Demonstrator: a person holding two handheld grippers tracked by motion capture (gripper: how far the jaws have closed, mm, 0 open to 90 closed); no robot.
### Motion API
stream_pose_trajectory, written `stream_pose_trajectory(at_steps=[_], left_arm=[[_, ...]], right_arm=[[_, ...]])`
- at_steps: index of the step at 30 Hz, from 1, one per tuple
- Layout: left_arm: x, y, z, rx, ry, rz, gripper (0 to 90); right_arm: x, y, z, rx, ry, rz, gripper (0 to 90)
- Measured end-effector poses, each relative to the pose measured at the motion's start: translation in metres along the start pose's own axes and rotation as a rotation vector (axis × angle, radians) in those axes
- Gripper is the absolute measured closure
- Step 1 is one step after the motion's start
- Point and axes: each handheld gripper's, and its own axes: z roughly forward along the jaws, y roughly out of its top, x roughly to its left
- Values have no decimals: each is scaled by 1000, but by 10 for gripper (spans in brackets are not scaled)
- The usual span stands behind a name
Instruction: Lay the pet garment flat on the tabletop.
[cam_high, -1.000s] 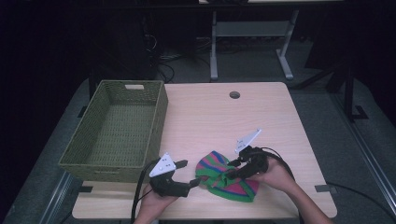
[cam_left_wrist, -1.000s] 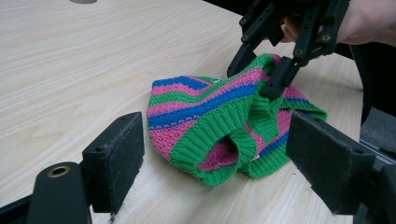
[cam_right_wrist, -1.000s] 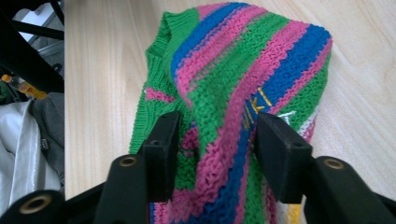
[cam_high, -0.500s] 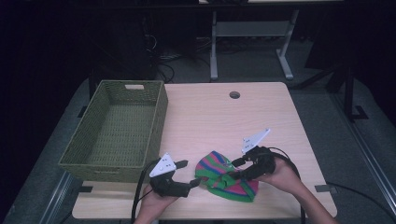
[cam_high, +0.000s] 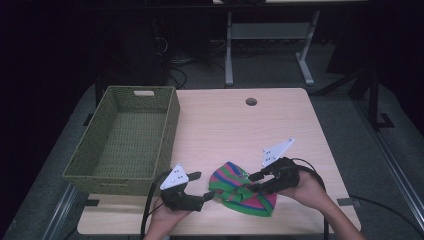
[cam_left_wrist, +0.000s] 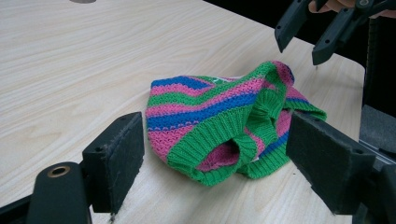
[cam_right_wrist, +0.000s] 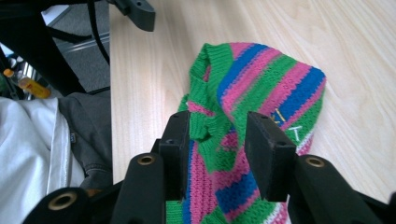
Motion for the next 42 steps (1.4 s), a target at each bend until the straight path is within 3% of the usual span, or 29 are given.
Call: stream_pose_trajectory(at_steps=[11,30,36,42], left_arm=[[1,0,-1,-4,0,-7,191],[1,0,-1,-2,-1,-9,191],[0,0,0,-1,-3,-6,191],[1,0,-1,2,-3,-5,191]], right_arm=[[7,7,16,49,19,-45,667],[-7,-8,41,130,-52,-10,632],[-9,-11,47,144,-48,8,593],[-8,-13,53,152,-46,7,617]])
